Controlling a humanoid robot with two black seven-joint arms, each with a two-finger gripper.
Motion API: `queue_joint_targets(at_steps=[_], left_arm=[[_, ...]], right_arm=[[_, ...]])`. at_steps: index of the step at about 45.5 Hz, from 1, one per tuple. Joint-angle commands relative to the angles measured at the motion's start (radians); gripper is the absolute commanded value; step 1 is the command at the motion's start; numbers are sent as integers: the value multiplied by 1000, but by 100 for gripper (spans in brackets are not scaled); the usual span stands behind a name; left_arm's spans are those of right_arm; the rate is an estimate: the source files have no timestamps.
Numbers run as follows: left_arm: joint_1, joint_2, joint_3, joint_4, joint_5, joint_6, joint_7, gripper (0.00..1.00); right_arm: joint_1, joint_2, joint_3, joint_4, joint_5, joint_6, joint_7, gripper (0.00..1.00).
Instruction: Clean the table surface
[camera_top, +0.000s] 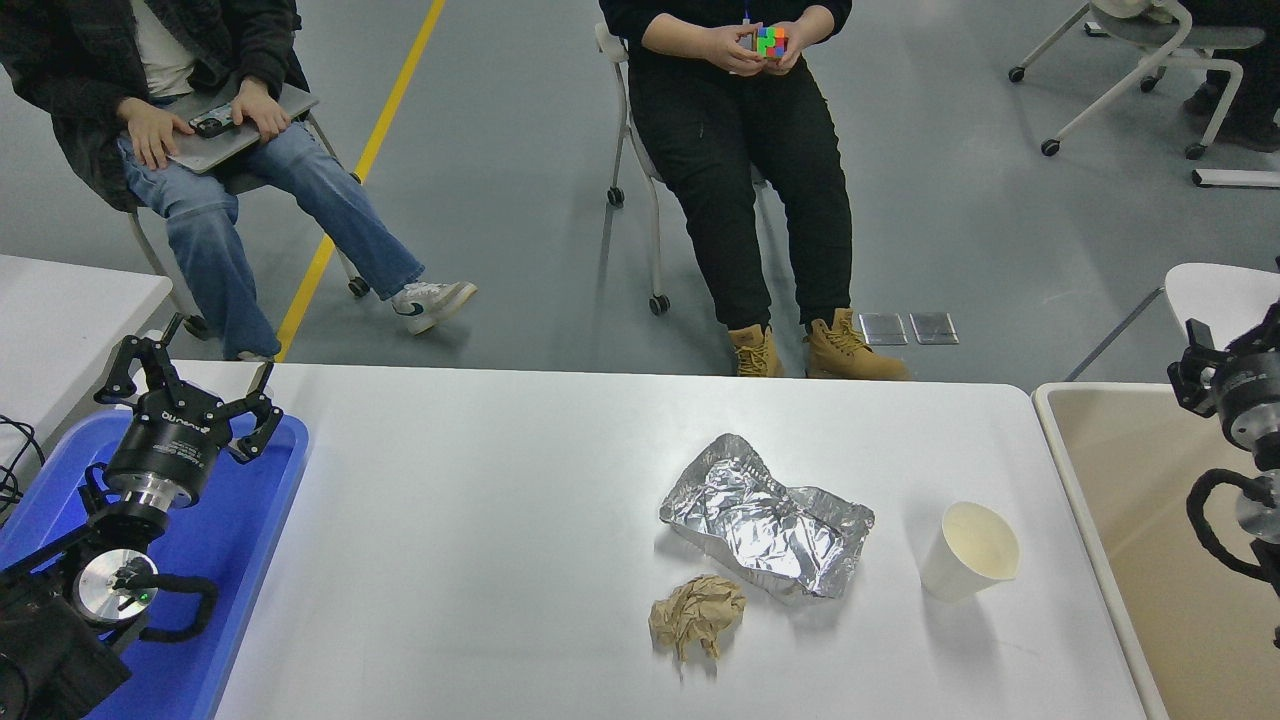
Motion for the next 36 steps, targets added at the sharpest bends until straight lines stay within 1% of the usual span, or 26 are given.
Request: queue_joint_targets(at_steps=[1, 11, 18, 26, 31, 36], left_arm=[[0, 0, 0, 0, 0, 0, 0, 100], [0, 0, 0, 0, 0, 0, 0, 100], [0, 0, 0, 0, 0, 0, 0, 100], [0, 0, 0, 0, 0, 0, 0, 100], [0, 0, 0, 0, 0, 0, 0, 100], [0, 0, 0, 0, 0, 0, 0, 100]], right_arm=[[52, -75, -120, -3, 0, 74, 0, 99], [168, -170, -398, -3, 3, 93, 6, 99], [268, -236, -530, -6, 0, 91, 7, 99], [386, -242, -711, -45, -15, 90, 7, 99], [449, -242, -873, -49, -33, 93, 7, 99], [530, -242, -1073, -49, -113, 93, 7, 99]])
